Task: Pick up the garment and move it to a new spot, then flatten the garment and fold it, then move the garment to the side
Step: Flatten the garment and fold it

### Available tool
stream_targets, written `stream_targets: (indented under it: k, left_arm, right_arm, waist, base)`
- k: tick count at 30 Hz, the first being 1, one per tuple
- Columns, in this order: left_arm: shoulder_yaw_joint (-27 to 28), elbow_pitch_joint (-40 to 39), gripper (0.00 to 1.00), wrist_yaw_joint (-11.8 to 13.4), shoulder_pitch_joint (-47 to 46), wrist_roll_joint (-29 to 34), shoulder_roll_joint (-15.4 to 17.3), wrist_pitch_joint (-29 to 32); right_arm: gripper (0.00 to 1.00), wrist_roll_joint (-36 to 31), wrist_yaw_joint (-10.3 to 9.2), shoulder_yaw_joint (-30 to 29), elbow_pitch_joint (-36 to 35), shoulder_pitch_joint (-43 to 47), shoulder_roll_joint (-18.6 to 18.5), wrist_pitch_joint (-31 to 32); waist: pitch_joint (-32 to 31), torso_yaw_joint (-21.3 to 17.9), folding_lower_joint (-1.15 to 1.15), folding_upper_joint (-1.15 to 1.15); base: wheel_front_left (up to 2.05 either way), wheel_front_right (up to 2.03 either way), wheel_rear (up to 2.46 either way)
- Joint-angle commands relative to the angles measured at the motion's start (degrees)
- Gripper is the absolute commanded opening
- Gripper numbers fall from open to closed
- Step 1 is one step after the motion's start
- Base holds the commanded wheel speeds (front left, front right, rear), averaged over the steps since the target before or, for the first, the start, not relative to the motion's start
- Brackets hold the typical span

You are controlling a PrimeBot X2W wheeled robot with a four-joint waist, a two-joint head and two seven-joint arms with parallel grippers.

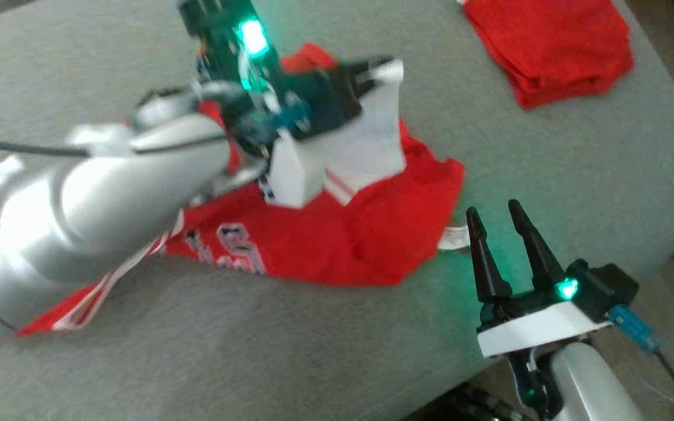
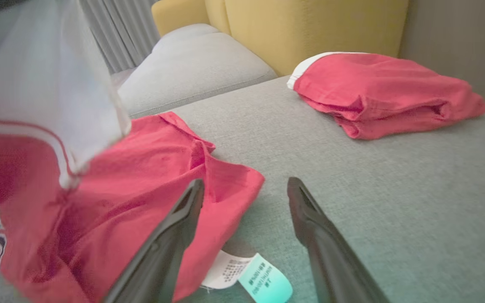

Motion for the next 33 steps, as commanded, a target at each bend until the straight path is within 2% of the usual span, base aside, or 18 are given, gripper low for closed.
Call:
stream_targets:
  k: [1,4,8,13,17,21,29,33]
  left_arm:
    - [3.1,-0.2,0.0,0.1,-4.1,-1.1,1.3,-2.5]
    - [5.1,1.1,0.0,0.3,-4.9,-1.7,3.6,-6.8]
    - [7.8,1.0,0.0,2.3,-3.9,-2.3,8.5,-10.2]
    - [9.9,-0.6,0.0,5.3,-0.7,-3.9,15.4,-11.4]
    - [10.7,-1.7,0.0,6.9,2.4,-5.7,19.2,-12.4]
    - [11.0,-2.3,0.0,7.9,4.4,-6.7,21.0,-13.3]
    - [11.3,-3.6,0.0,8.9,5.5,-7.5,22.2,-14.0]
    - [11.4,-3.7,0.0,9.2,5.7,-7.6,22.3,-14.4]
  right_arm:
    - [1.0,-1.1,-0.04,0.6,-0.8,0.6,-0.3,-0.2]
    - [1.0,-2.9,-0.04,-0.6,-0.3,1.4,-0.3,-0.2]
    - [1.0,-5.0,-0.04,-1.7,0.1,3.0,-0.3,-0.2]
    - [1.0,-6.4,-0.04,-2.3,0.6,5.1,-0.3,-0.2]
    - [1.0,-6.9,-0.04,-2.3,1.3,6.0,-0.3,-0.2]
    - [1.0,-7.3,-0.04,-2.2,2.0,6.0,-0.3,-0.2]
    - [1.0,-5.3,-0.04,-4.5,3.1,4.2,-1.7,-0.2]
    - [1.0,0.0,-0.04,-4.0,7.0,1.8,-2.9,-0.2]
  waist:
    - [-3.8,4.5,0.0,0.0]
    - [-6.5,8.8,0.0,0.0]
    - [-9.7,14.1,0.0,0.0]
    - [-12.1,19.3,0.0,0.0]
    - [-12.8,22.2,0.0,0.0]
    - [-12.6,24.3,0.0,0.0]
    - [-11.3,26.5,0.0,0.0]
    - [-10.7,27.0,0.0,0.0]
  base:
    - [0.0,0.0,0.0]
    - [0.0,0.0,0.0]
    - [0.0,0.0,0.0]
    - [0.0,0.0,0.0]
    - [0.0,0.0,0.0]
    - [0.0,0.0,0.0]
    - [0.0,0.0,0.0]
    - [0.0,0.0,0.0]
